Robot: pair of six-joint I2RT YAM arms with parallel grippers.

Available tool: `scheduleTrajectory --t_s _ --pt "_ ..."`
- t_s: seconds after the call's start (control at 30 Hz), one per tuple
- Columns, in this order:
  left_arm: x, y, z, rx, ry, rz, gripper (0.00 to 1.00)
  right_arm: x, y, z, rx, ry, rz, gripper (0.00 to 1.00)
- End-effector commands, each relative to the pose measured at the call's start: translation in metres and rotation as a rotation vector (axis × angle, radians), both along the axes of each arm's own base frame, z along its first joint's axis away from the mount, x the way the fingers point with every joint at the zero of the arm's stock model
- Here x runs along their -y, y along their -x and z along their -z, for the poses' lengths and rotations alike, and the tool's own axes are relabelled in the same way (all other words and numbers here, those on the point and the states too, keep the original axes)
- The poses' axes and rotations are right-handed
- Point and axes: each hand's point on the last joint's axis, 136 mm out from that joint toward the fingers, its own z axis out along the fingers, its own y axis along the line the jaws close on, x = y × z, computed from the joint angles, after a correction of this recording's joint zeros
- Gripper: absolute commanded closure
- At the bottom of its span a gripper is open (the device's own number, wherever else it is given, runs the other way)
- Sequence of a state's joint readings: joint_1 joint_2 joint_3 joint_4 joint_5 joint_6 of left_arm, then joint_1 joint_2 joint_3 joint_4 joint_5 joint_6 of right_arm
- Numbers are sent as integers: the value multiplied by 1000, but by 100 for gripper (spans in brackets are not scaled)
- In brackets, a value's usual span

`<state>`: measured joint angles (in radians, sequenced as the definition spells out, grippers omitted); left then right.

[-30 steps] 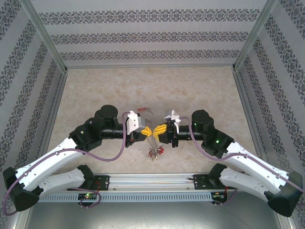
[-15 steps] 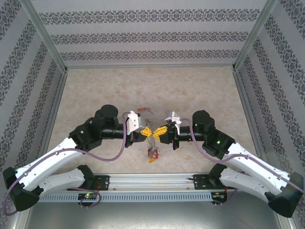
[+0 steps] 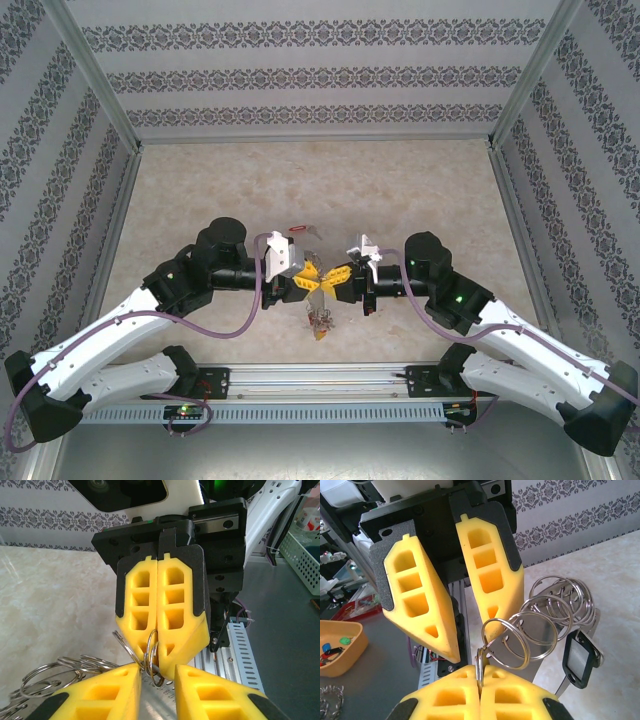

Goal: Put the keys on the keyring

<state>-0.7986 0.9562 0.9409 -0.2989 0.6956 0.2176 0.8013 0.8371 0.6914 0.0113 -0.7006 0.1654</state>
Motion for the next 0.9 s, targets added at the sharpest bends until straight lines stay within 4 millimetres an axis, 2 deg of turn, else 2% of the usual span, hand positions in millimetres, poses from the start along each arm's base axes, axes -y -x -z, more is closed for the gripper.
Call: scheduleTrajectory --t_s 0.0,0.13,0.23,0.3,0.5,0.87 --pt "0 0 -13 56 32 -7 75 -3 6 -39 85 -115 -33 100" --pt "-9 -9 -17 106 41 -91 72 -1 7 -42 87 -127 -32 100" --pt "-12 -6 -18 105 47 -91 76 0 7 -41 88 -131 -27 100" --pt "-11 -2 -17 85 44 -69 79 -1 7 -42 86 -136 -28 100" --pt "-4 7 -16 37 51 -2 79 -3 6 -45 88 -154 -29 100" --pt "3 6 -20 34 83 17 77 -5 4 -40 74 -142 -31 100"
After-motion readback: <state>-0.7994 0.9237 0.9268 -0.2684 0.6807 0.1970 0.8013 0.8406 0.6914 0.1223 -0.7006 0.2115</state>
